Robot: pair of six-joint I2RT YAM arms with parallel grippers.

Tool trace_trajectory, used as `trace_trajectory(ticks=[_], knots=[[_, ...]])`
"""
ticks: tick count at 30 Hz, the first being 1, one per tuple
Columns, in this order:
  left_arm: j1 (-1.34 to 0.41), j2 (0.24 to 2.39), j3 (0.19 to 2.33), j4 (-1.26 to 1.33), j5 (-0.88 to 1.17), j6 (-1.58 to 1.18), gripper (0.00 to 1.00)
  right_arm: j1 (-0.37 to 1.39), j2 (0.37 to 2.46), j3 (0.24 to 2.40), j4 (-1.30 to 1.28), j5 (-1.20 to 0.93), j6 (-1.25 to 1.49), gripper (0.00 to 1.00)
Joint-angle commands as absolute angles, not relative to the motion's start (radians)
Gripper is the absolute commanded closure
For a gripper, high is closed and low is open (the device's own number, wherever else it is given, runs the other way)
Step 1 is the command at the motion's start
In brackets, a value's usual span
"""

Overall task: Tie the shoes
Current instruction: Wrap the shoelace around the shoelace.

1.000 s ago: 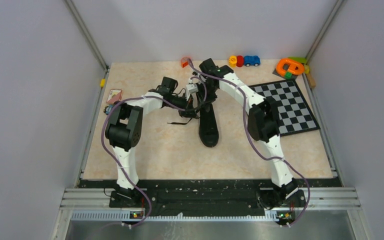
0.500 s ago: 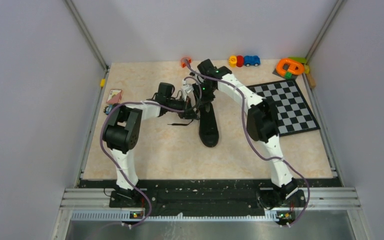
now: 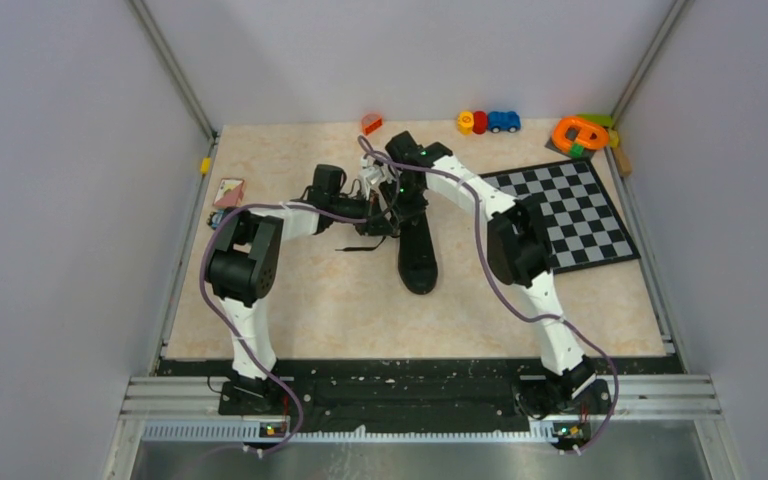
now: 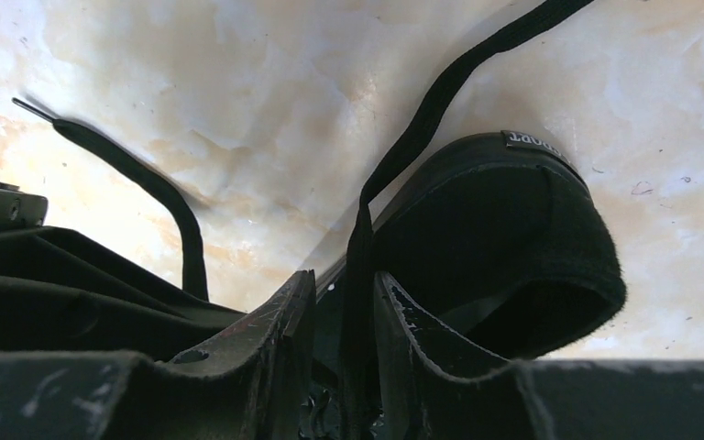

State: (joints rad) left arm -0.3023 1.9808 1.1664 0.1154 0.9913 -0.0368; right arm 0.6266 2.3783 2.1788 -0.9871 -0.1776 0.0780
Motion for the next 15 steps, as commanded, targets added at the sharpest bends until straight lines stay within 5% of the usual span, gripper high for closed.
trace_trajectory(ticks=[1,5,15], knots=[[-0.293,1.931,1.158,0.163,1.021,-0.044,1.0,0.648,2.398,2.167,-0.996,-0.134,0.055,0.71],[-0.291,1.93,1.161,0.162,1.026,-0.037,1.0,0.65,2.397,2.192,-1.002,-0.116,0.075,0.93],[-0.291,1.943,1.242,0.023,1.054,0.103,1.0,0.52,2.247,2.054,-0.787,-0.407,0.254,1.0]])
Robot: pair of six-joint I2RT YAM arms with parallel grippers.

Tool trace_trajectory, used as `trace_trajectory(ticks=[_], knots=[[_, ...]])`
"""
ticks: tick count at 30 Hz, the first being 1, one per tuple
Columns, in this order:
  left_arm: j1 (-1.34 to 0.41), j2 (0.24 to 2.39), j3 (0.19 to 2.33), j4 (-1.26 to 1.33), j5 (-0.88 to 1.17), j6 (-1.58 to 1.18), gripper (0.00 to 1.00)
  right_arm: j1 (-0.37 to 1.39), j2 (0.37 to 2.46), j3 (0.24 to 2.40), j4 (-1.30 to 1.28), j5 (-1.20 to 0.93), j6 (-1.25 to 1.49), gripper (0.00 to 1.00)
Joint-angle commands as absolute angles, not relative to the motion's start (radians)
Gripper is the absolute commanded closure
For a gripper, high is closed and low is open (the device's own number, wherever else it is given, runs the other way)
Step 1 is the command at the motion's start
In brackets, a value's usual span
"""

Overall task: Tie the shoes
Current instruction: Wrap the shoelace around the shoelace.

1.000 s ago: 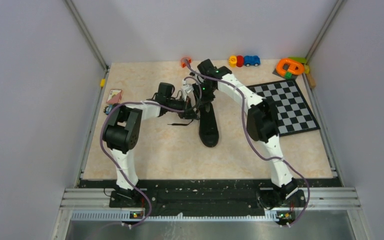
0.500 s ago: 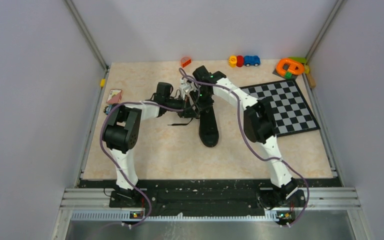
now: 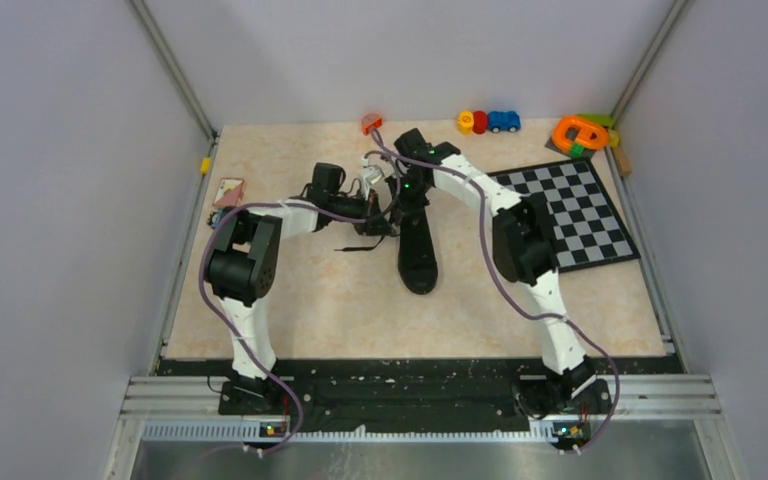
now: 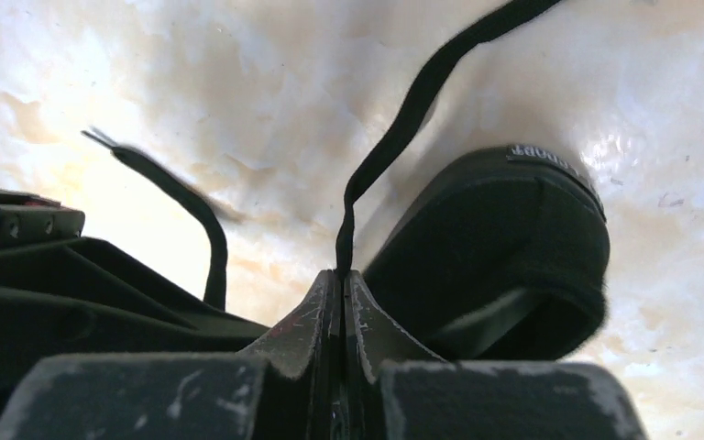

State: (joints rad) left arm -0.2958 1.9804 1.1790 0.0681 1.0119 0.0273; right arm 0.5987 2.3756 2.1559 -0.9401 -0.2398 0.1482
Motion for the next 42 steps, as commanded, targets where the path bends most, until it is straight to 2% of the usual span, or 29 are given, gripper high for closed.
trace_trajectory(ticks=[1,12,14,20,28,36,42], knots=[[-0.291,1.944,1.252,0.02,1.061,0.112,1.0,0.505,2.218,2.007,-0.738,-0.441,0.277,1.0],[-0.326,2.009,1.395,0.005,1.117,0.136,1.0,0.369,1.997,1.588,-0.325,-0.65,0.452,1.0],[-0.334,2.021,1.418,0.005,1.119,0.137,1.0,0.359,1.992,1.56,-0.294,-0.674,0.467,0.99],[-0.343,2.05,1.48,-0.068,1.125,0.162,1.0,0.348,1.983,1.467,-0.115,-0.767,0.554,0.87],[-0.343,2.075,1.53,-0.176,1.119,0.219,1.0,0.326,1.989,1.352,0.155,-0.84,0.702,0.93],[-0.343,2.104,1.594,-0.278,1.112,0.271,1.0,0.296,1.986,1.268,0.346,-0.884,0.814,0.85],[-0.343,2.123,1.617,-0.287,1.114,0.261,1.0,0.285,1.988,1.208,0.493,-0.909,0.888,0.83]])
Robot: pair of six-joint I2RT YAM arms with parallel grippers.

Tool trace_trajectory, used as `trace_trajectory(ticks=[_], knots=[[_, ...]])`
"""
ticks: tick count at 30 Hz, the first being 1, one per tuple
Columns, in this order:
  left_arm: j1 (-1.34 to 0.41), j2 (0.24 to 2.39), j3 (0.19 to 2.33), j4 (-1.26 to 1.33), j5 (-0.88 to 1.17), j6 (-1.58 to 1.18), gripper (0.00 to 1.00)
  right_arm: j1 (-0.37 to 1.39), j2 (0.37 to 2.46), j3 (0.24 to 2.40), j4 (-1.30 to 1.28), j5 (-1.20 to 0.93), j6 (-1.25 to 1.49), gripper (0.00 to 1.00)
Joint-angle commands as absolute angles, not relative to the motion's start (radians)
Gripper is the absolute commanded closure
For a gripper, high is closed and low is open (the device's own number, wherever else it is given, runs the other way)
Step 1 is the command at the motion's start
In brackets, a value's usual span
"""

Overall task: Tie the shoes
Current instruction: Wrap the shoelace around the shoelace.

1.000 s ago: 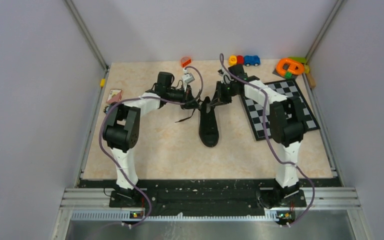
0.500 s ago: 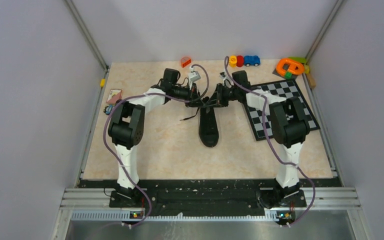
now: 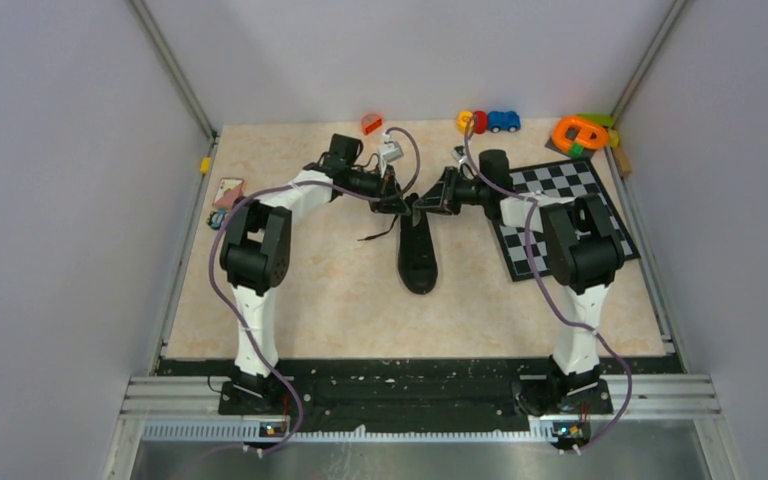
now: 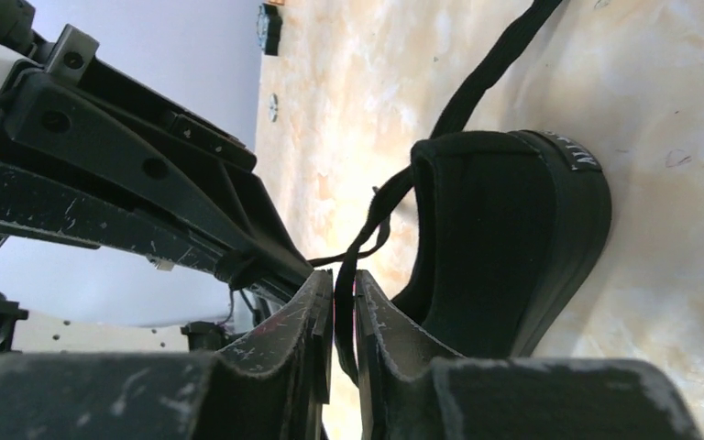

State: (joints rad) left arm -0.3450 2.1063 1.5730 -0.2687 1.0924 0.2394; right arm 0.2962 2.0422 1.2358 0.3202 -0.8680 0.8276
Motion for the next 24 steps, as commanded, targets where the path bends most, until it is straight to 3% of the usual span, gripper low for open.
trace_trajectory(ticks=[1,14,24], knots=[[-0.344,2.126,1.622,-0.291,1.114,0.26,1.0,0.285,1.99,1.203,0.513,-0.913,0.896,0.82],[-0.344,2.166,1.651,-0.294,1.143,0.21,1.0,0.282,2.007,1.132,0.728,-0.939,0.98,0.76],[-0.343,2.16,1.649,-0.261,1.18,0.175,1.0,0.282,2.018,1.126,0.742,-0.937,0.981,0.65]])
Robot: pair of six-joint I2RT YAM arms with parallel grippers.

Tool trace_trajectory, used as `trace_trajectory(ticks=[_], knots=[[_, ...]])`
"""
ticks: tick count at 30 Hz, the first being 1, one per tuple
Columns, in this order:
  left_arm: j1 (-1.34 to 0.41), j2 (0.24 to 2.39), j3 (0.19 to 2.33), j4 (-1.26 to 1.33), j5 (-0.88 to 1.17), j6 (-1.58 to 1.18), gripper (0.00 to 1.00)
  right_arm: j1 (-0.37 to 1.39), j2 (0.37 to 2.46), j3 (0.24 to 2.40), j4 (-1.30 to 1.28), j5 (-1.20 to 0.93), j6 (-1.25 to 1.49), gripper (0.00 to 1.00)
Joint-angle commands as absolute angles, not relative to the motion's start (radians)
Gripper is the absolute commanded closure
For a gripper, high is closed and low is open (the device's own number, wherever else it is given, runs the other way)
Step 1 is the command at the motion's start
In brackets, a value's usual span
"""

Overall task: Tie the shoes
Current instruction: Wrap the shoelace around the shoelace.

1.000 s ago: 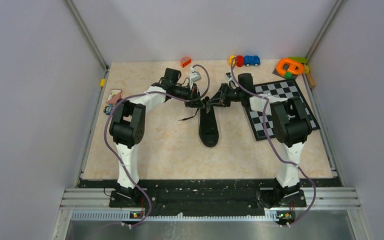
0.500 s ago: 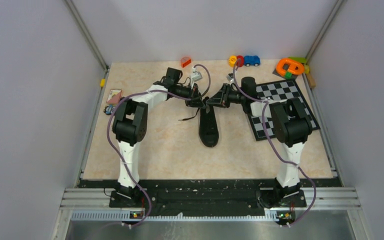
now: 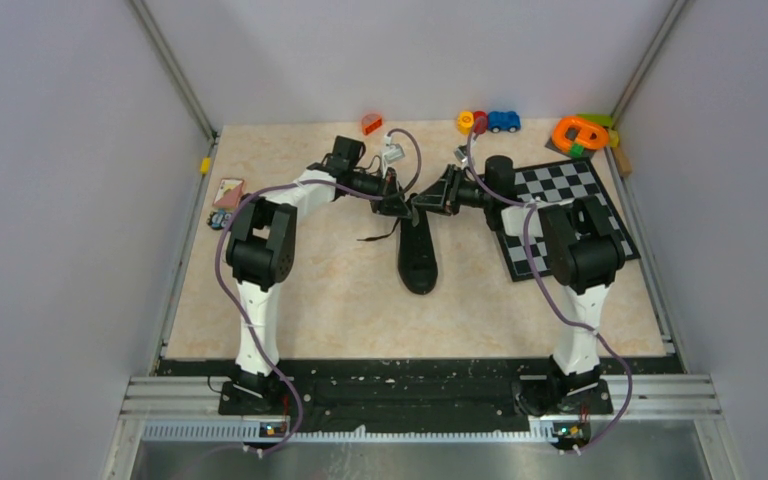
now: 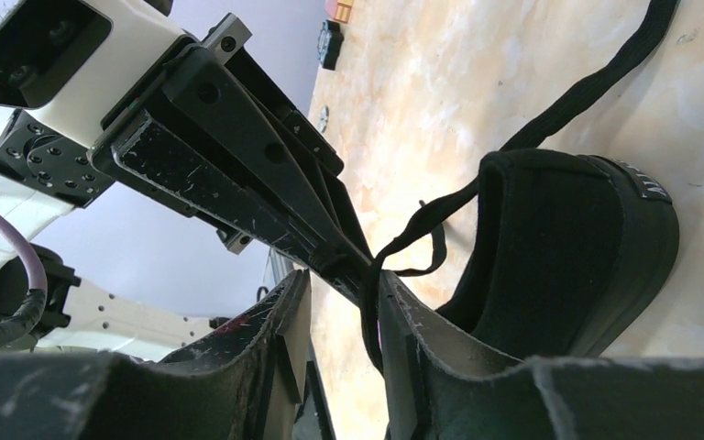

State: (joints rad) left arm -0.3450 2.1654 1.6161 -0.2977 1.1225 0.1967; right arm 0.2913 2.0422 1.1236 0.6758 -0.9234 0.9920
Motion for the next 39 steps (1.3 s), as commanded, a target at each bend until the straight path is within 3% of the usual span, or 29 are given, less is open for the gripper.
trace_trajectory(ticks=[1,25,30,35,39], knots=[[-0.344,2.162,1.65,-0.257,1.187,0.172,1.0,0.281,2.018,1.127,0.742,-0.938,0.981,0.64],[-0.362,2.204,1.673,-0.177,1.251,0.09,1.0,0.282,2.036,1.128,0.777,-0.952,1.005,0.62],[-0.362,2.2,1.672,-0.172,1.251,0.089,1.0,0.283,2.043,1.145,0.72,-0.948,0.985,0.7],[-0.362,2.189,1.672,-0.19,1.244,0.113,0.97,0.283,2.051,1.15,0.702,-0.949,0.987,0.97],[-0.359,2.171,1.675,-0.272,1.21,0.187,0.86,0.281,2.05,1.153,0.701,-0.947,1.002,1.0]])
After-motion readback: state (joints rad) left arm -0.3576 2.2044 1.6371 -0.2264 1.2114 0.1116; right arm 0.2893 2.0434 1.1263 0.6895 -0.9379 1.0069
